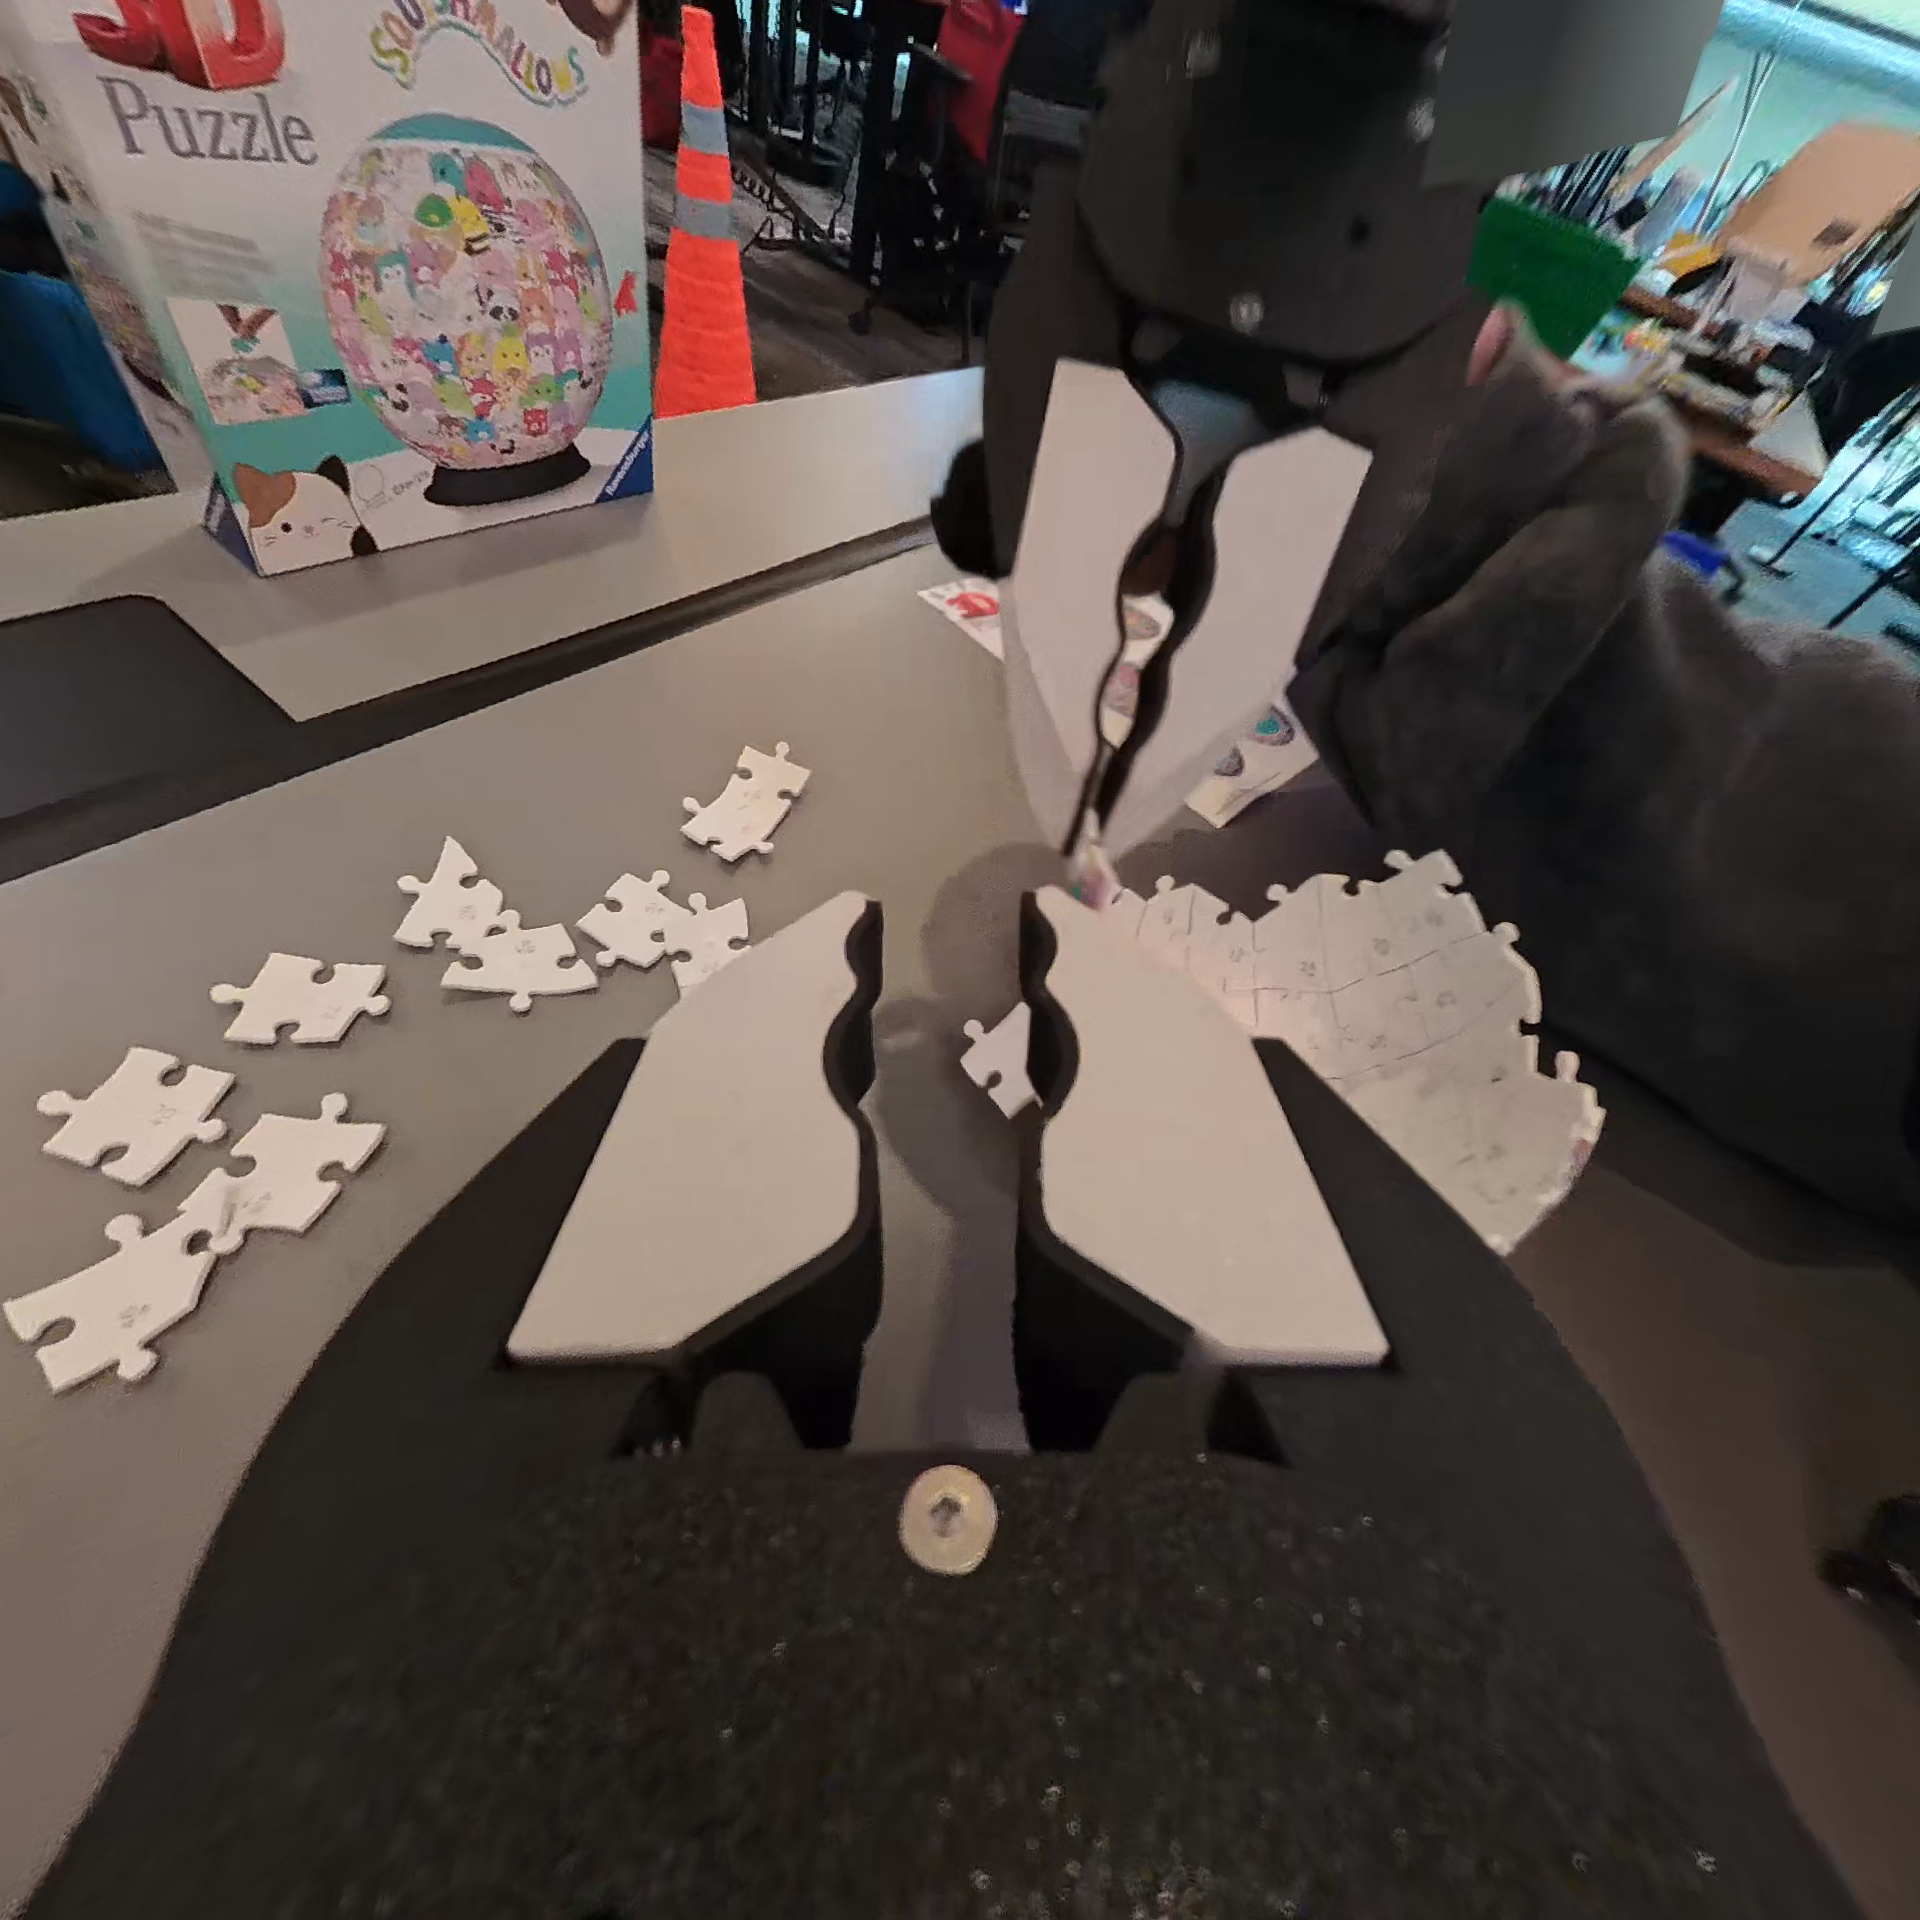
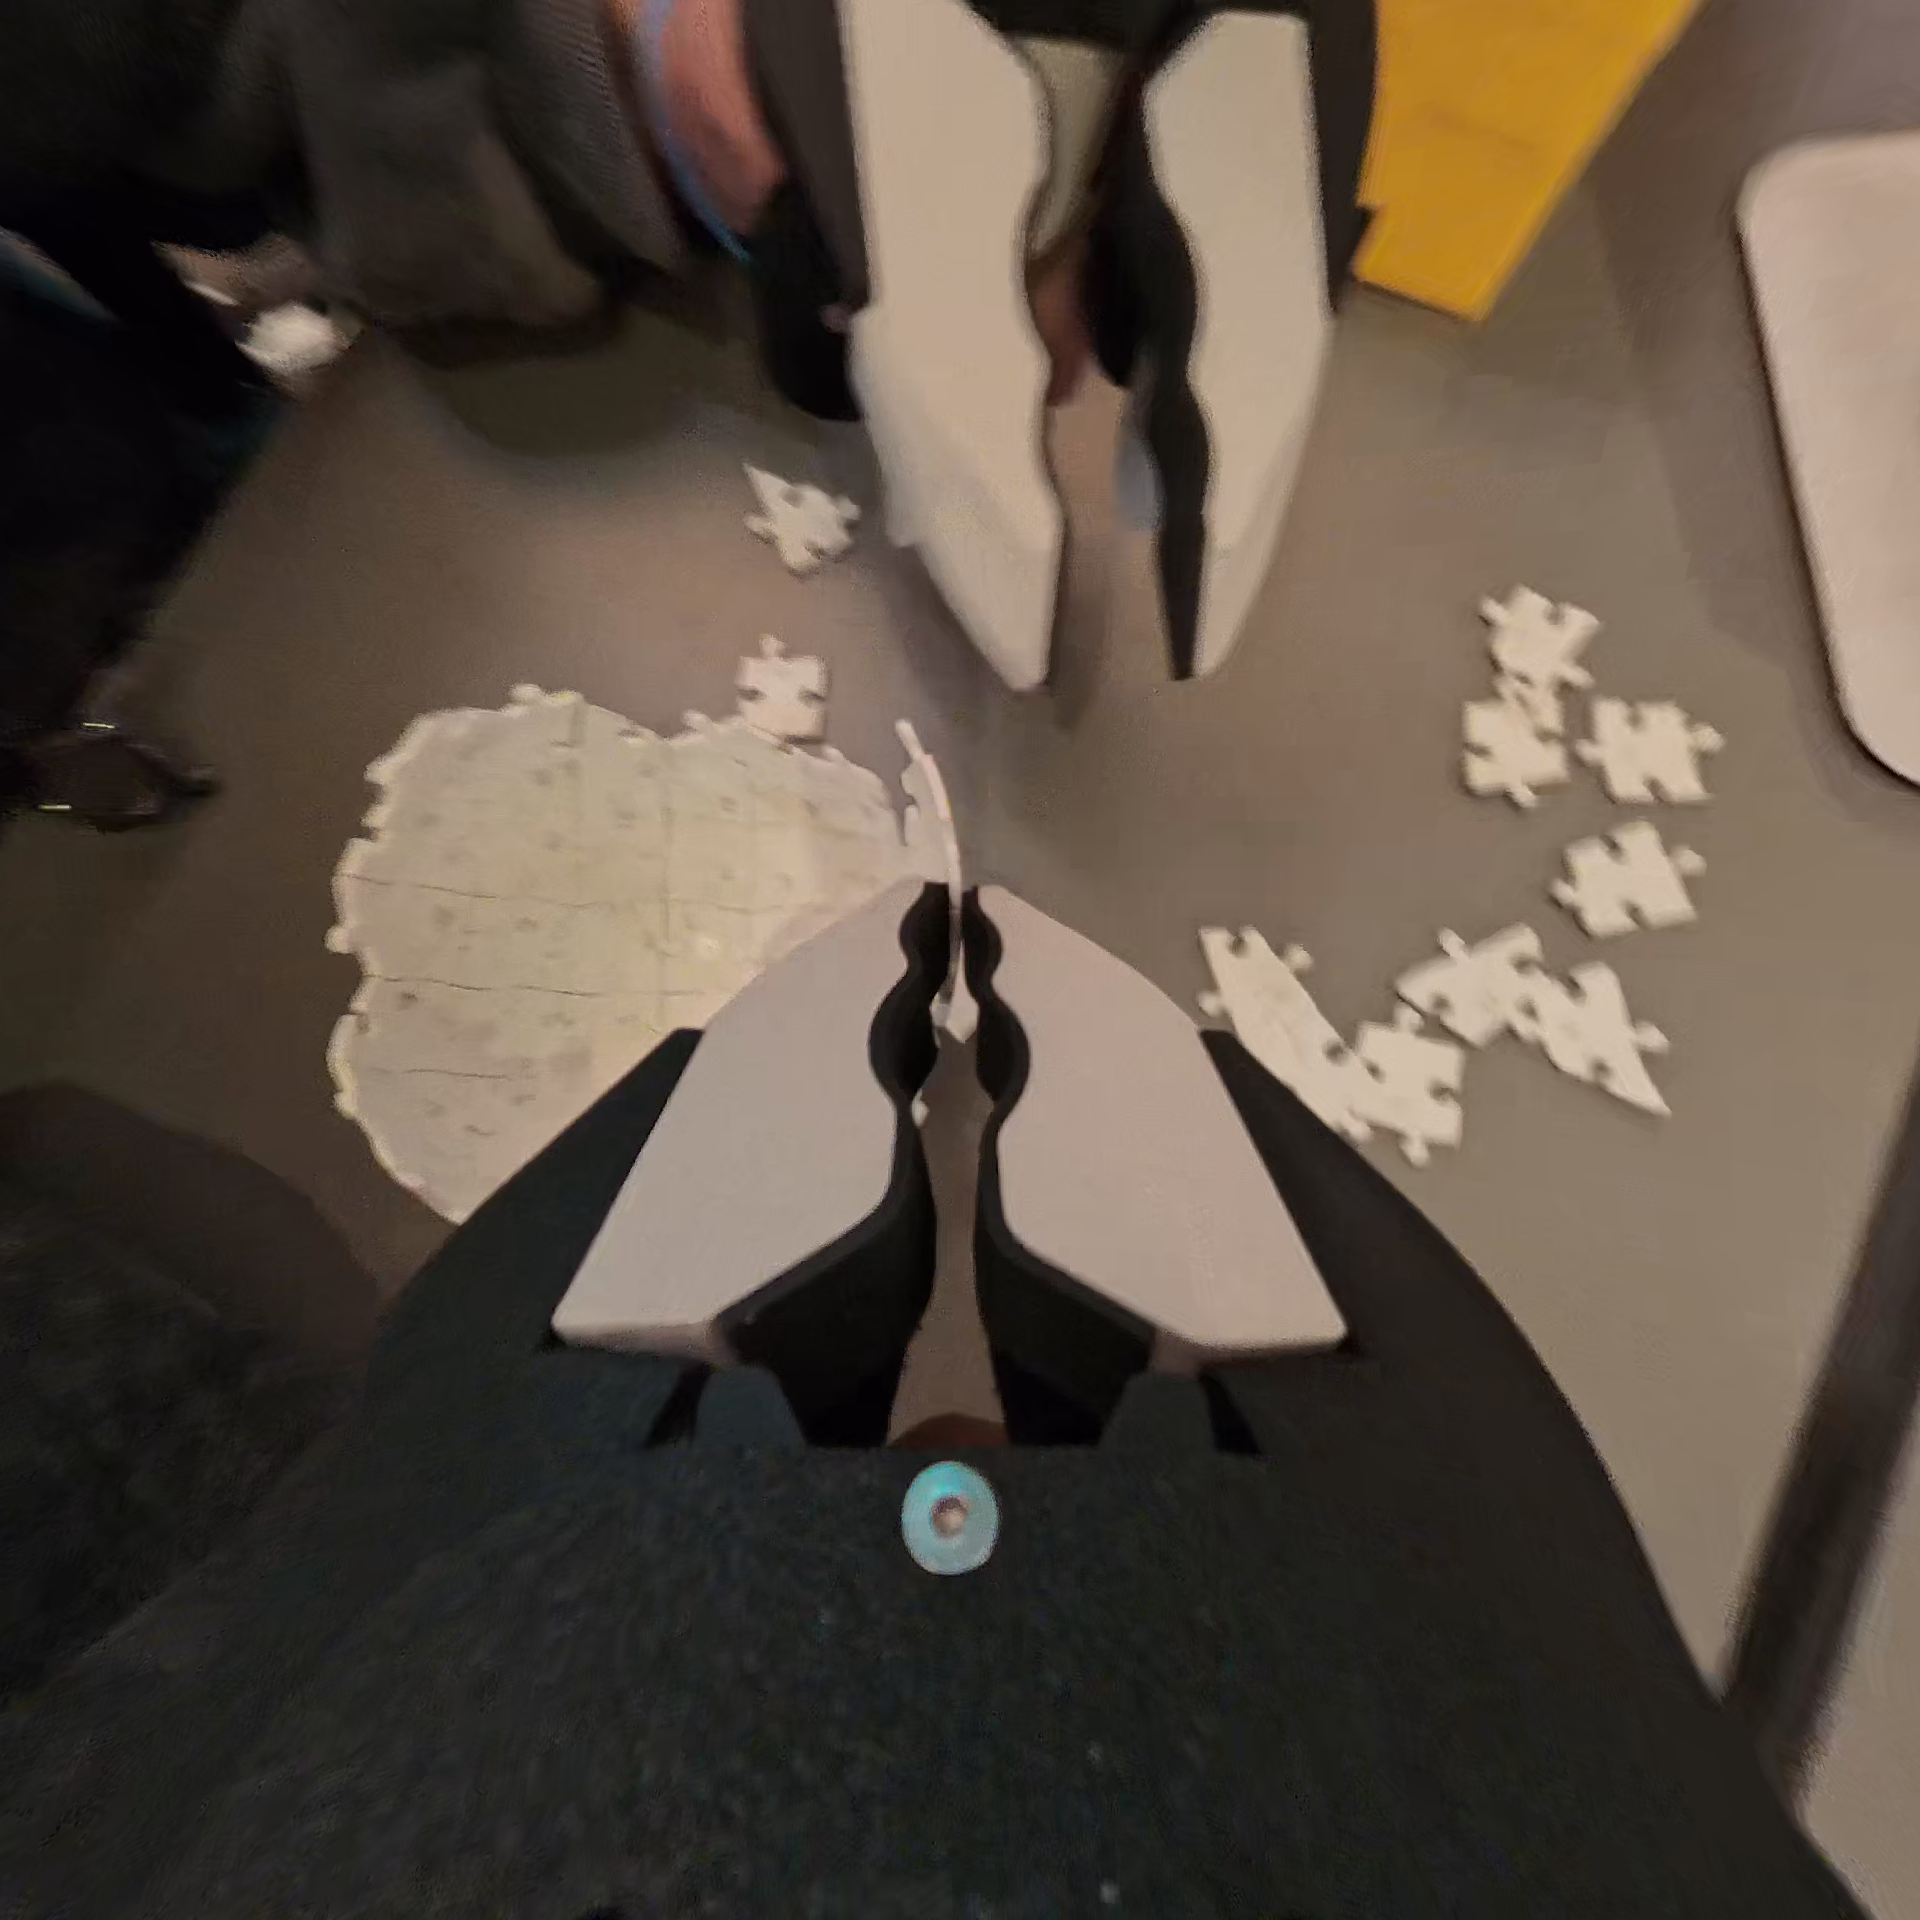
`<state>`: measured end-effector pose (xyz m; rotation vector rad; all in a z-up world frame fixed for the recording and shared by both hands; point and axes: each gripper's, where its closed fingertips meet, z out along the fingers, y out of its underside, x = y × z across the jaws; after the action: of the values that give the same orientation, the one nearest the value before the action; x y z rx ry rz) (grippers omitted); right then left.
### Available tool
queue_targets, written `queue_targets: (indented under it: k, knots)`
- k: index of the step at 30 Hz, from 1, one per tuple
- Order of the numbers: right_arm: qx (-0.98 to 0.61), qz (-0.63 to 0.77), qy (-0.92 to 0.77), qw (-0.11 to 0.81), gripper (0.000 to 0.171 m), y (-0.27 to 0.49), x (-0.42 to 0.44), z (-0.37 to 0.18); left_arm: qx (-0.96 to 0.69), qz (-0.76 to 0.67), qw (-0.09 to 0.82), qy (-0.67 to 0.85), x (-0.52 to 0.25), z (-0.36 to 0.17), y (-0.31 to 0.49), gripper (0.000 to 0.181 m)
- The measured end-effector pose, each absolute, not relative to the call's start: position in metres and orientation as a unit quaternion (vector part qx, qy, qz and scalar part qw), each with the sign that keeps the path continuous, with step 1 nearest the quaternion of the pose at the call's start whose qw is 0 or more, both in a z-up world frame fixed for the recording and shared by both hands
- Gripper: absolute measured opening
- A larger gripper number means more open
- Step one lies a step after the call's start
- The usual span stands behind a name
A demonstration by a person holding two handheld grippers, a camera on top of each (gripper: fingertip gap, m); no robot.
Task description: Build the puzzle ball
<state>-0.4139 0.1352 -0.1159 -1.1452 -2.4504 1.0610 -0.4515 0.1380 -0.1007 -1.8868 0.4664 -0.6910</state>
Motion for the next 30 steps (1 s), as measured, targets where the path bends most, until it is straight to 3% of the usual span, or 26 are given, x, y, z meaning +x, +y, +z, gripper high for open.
queue_targets:
  k: [8, 24, 30]
  knots:
    - [-0.388, 0.367, -0.843, 0.06, 0.002, 0.129, -0.413, -0.142, -0.797, -0.325, 0.466, 0.207, -0.452, -0.098, 0.117, 0.026]
    - [-0.38, 0.303, -0.869, 0.09, 0.002, 0.126, -0.416, -0.141, -0.817, -0.246, 0.447, 0.27, -0.415, -0.123, 0.118, 0.0]
    - [-0.382, 0.313, -0.865, 0.089, 0.002, 0.126, -0.416, -0.14, -0.819, -0.241, 0.435, 0.285, -0.405, -0.129, 0.114, 0.0]
